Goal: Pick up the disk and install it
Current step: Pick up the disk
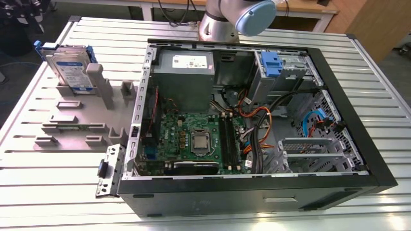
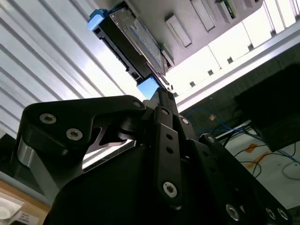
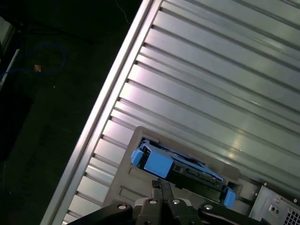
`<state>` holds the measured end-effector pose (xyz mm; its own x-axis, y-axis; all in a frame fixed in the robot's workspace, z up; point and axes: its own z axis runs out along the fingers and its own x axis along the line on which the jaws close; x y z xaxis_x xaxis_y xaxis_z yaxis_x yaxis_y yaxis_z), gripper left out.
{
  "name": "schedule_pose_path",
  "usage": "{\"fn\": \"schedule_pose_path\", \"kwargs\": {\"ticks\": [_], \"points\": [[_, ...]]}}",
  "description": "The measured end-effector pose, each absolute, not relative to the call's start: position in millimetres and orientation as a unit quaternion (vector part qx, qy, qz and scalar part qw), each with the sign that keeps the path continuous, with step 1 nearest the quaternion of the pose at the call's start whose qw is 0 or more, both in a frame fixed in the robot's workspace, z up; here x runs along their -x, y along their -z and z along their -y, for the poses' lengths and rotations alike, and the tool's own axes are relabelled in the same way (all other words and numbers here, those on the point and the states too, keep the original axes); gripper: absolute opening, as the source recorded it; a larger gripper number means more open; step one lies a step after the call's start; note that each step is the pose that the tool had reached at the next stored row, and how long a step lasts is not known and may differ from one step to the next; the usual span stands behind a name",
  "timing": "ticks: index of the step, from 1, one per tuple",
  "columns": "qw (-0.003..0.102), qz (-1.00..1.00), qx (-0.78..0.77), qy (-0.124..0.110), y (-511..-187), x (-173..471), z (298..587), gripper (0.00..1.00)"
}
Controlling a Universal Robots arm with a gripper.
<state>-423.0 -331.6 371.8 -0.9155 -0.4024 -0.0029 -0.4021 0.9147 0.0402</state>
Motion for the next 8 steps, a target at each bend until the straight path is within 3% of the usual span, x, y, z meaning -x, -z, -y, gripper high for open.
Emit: {"fn": "schedule_pose_path", "kwargs": {"ticks": [8], "points": [[0.003,0.973,-0.232,0.020,-371.8,423.1,331.6,0.11]]}}
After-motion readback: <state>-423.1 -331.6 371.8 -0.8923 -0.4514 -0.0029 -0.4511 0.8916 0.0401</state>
